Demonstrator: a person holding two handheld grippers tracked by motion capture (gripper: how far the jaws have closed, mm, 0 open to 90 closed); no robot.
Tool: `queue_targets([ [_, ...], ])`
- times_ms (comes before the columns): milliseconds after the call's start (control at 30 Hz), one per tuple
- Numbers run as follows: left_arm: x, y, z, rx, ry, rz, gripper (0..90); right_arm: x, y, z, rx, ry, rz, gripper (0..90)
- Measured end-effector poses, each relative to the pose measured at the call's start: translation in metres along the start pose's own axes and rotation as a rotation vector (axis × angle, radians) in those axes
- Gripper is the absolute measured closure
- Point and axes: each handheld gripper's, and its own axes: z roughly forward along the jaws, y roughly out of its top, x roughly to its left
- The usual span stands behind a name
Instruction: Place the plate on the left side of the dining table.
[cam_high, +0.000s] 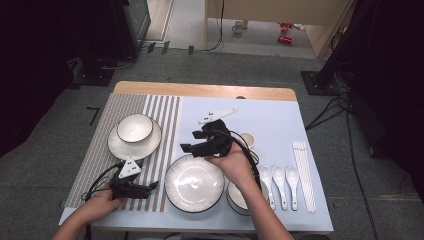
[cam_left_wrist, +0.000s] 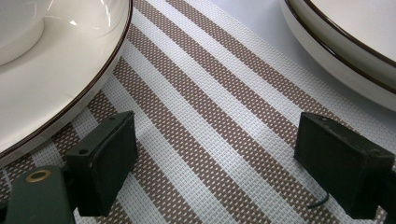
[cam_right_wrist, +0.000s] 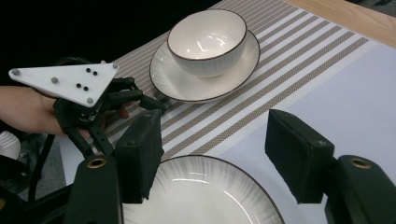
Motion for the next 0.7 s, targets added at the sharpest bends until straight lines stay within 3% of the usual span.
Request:
queue_targets([
  [400, 0.0, 0.0, 0.0, 0.001, 0.0, 0.0, 13.1, -0.011, -0.015, -0.024, -0.023, -0.008, -0.017, 37.4],
  [700, 0.0, 0.0, 0.0, 0.001, 0.0, 0.001, 13.1, -0.018, -0.028, -0.038, -0.033, 0.0, -0.002, 40.5],
])
